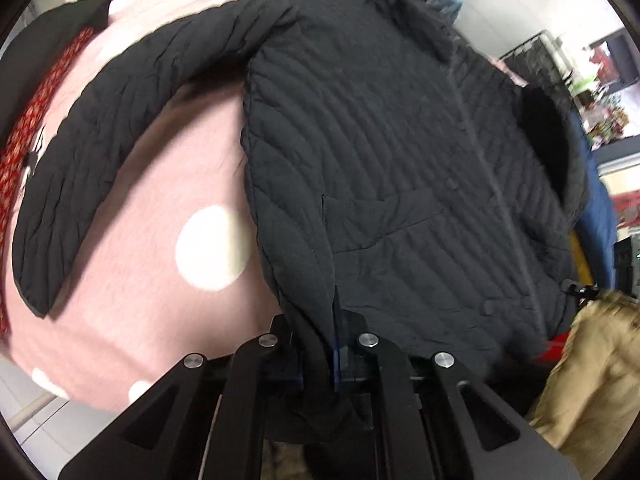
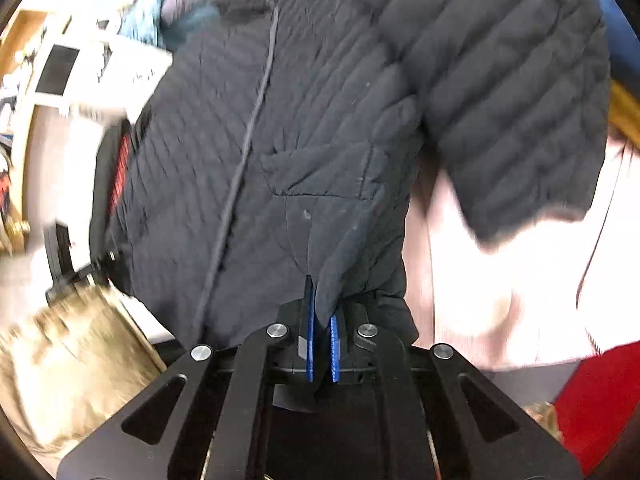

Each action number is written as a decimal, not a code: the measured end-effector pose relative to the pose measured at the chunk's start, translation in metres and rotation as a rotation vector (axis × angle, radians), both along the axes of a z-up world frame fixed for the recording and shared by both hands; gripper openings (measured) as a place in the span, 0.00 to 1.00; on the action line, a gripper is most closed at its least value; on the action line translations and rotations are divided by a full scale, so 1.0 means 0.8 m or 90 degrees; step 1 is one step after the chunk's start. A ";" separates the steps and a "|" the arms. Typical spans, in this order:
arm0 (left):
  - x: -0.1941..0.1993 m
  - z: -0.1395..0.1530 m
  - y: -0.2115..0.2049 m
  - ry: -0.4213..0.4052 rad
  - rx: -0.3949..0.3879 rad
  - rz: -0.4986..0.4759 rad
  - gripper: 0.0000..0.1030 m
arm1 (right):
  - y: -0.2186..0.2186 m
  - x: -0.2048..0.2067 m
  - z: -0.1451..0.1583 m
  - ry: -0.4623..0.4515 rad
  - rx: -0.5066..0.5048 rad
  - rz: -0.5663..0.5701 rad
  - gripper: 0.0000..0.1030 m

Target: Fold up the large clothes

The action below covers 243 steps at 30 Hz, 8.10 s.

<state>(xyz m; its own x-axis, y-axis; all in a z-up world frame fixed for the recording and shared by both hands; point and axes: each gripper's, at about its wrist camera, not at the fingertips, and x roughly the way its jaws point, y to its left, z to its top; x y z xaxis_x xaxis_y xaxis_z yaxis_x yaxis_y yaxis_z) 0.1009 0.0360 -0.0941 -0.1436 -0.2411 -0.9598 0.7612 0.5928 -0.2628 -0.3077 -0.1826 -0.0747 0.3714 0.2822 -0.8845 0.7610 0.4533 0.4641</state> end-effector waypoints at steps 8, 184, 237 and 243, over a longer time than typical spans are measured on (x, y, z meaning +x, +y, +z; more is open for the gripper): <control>-0.004 -0.091 0.003 0.005 0.116 0.089 0.52 | 0.024 0.031 -0.074 0.185 -0.066 0.048 0.50; 0.117 -0.080 -0.091 -0.037 0.050 0.265 0.94 | -0.004 0.360 -0.079 0.158 -0.225 0.143 0.95; 0.169 0.174 -0.285 -0.227 -0.296 0.191 0.08 | -0.013 0.271 -0.037 0.158 -0.250 -0.014 0.95; 0.030 0.096 -0.424 -0.173 -0.221 -0.002 0.08 | -0.035 0.223 -0.048 0.184 -0.232 -0.085 0.95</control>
<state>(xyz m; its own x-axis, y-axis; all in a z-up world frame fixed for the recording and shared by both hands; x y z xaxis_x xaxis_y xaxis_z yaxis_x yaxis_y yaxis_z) 0.1246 -0.3032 -0.0173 0.1017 -0.5556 -0.8252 0.8321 0.5021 -0.2355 -0.1295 -0.2103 -0.1131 0.1083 -0.0987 -0.9892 0.8979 0.4368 0.0548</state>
